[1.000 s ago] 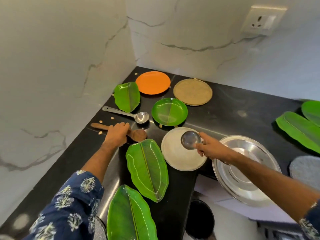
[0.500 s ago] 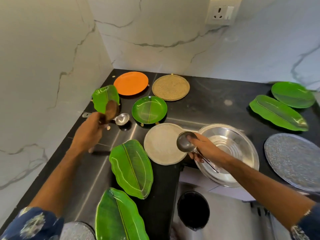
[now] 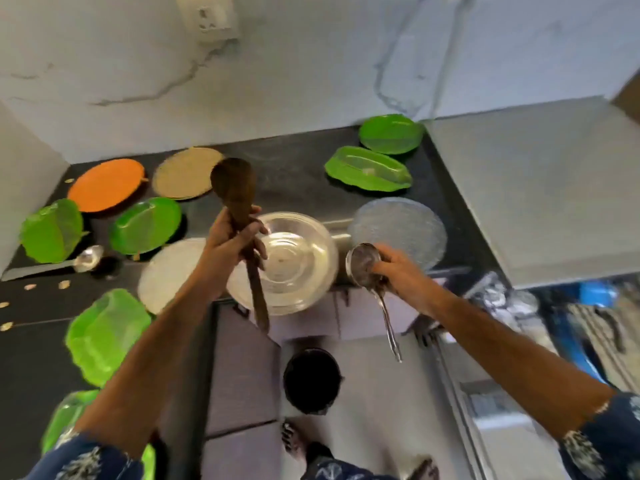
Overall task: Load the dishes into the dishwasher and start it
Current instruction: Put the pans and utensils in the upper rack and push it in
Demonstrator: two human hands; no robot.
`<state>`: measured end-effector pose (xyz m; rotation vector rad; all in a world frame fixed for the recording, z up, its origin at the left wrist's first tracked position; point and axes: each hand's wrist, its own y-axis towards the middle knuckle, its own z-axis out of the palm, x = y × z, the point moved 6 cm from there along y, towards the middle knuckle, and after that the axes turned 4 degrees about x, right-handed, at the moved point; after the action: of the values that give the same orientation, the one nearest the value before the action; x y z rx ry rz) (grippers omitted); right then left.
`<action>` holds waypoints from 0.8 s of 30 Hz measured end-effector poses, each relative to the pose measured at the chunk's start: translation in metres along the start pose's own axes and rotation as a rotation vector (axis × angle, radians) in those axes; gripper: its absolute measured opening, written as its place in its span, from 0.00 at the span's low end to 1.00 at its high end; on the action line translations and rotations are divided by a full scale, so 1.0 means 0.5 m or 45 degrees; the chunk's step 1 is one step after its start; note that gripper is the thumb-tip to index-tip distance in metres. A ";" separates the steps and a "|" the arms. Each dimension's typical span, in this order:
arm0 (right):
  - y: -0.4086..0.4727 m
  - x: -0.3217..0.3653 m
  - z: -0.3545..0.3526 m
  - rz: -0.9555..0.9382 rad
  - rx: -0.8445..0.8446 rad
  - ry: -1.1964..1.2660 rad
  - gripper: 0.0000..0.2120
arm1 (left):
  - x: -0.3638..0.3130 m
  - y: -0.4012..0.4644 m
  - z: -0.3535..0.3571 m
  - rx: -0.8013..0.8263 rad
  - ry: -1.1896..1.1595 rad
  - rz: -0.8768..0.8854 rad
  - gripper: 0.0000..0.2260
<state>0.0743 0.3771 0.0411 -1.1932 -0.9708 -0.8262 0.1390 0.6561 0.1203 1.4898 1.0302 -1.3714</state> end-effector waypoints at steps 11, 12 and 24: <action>-0.456 -0.223 -0.572 0.150 -0.491 0.340 0.21 | 0.115 0.032 0.854 0.672 0.070 -0.194 0.07; -0.486 -0.242 -0.612 0.180 -0.627 0.320 0.16 | 0.122 0.035 0.910 0.727 0.087 -0.175 0.08; -0.731 -0.428 -0.907 0.601 -1.217 0.073 0.13 | 0.183 0.135 1.358 1.158 0.388 -0.043 0.18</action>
<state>-0.2631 -0.1328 -0.0647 -2.0905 -0.1672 -0.9478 0.0019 -0.0078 0.0014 2.4006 0.6011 -1.7886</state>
